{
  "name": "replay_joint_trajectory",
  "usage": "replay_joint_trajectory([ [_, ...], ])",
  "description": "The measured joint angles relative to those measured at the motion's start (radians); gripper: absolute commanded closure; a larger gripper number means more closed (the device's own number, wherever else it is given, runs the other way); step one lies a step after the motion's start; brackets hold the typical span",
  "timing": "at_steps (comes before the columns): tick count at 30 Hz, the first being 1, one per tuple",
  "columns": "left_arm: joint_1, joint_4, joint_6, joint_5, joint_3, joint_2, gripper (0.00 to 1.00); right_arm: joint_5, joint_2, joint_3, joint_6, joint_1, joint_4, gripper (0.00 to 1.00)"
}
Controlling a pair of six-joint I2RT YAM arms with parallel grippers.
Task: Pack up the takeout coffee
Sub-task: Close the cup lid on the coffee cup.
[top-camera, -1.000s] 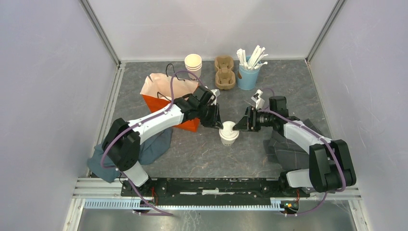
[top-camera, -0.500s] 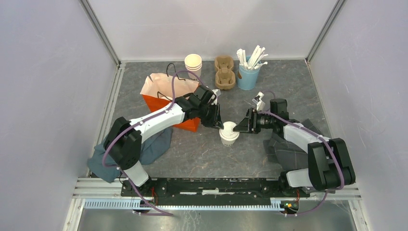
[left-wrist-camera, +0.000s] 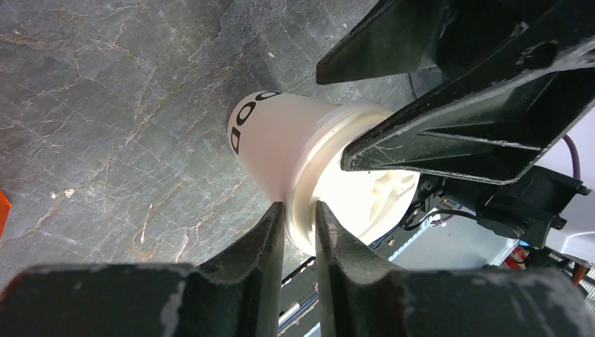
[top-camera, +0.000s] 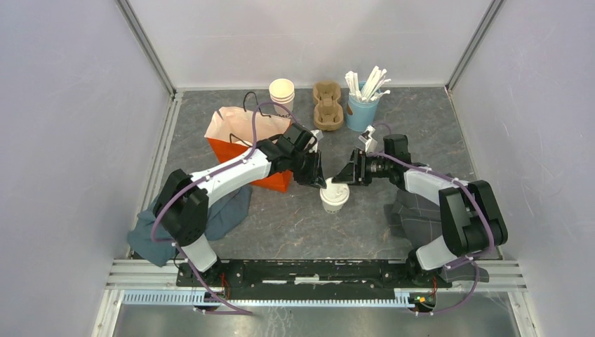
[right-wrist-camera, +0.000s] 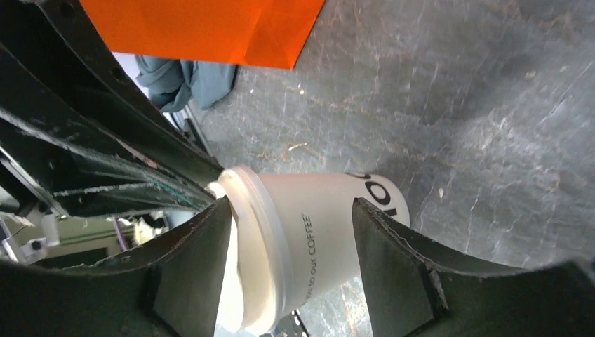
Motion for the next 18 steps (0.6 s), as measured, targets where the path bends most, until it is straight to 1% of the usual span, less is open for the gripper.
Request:
replay_joint_trajectory([
  [4, -0.001, 0.001, 0.000, 0.000, 0.000, 0.002, 0.74, -0.018, 0.011, -0.053, 0.023, -0.013, 0.063, 0.34],
  [6, -0.002, 0.004, 0.000, 0.000, 0.000, 0.002, 0.74, -0.033, 0.010, -0.069, 0.035, -0.024, 0.093, 0.29],
  [7, -0.003, 0.007, 0.000, 0.000, 0.000, 0.002, 0.74, -0.039, 0.008, -0.070, 0.038, -0.028, 0.091, 0.25],
  [9, -0.006, 0.010, 0.000, -0.001, 0.000, 0.003, 0.74, -0.035, -0.006, -0.061, 0.026, -0.032, 0.053, 0.18],
  [11, -0.006, 0.010, 0.000, -0.001, 0.000, 0.003, 0.74, -0.017, -0.034, -0.034, -0.009, -0.036, -0.031, 0.14],
  [15, -0.006, 0.010, 0.000, -0.001, 0.000, 0.003, 0.74, -0.014, -0.123, -0.013, -0.044, -0.039, -0.123, 0.13],
  [18, -0.006, 0.010, 0.000, -0.001, 0.000, 0.003, 0.74, -0.022, -0.202, -0.053, -0.051, -0.033, -0.134, 0.16],
])
